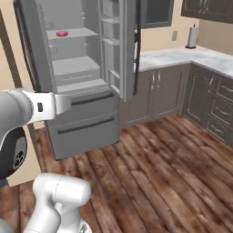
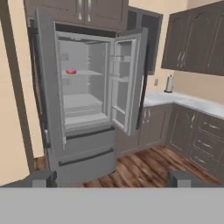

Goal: Take the donut and cupcake from the fridge and place them on the empty tray on the dining counter.

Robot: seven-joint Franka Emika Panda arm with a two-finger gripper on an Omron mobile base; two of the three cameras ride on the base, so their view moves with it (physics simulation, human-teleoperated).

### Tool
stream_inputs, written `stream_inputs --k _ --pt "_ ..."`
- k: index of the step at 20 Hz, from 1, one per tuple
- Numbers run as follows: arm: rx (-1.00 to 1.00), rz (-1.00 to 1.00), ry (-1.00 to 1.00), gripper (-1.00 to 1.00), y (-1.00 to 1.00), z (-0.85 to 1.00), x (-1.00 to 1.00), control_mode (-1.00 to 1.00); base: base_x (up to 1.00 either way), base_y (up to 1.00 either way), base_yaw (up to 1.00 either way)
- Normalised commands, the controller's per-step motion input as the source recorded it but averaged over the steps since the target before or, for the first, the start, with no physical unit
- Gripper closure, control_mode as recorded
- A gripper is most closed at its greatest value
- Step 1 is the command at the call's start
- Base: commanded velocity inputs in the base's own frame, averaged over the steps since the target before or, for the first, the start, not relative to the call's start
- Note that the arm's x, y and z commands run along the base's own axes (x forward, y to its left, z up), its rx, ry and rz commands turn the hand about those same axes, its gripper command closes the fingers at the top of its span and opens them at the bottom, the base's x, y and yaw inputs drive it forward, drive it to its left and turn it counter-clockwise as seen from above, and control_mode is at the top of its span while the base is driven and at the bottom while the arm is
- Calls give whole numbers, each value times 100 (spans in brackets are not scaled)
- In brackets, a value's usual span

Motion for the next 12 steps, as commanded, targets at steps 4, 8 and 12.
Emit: stream_inputs --k 4,8,12 --pt "0 0 0 -100 0 0 0 100 62 -38 36" --pt "0 0 0 -100 0 0 0 100 67 -27 40" --pt "0 0 0 -100 0 0 0 100 71 -21 38"
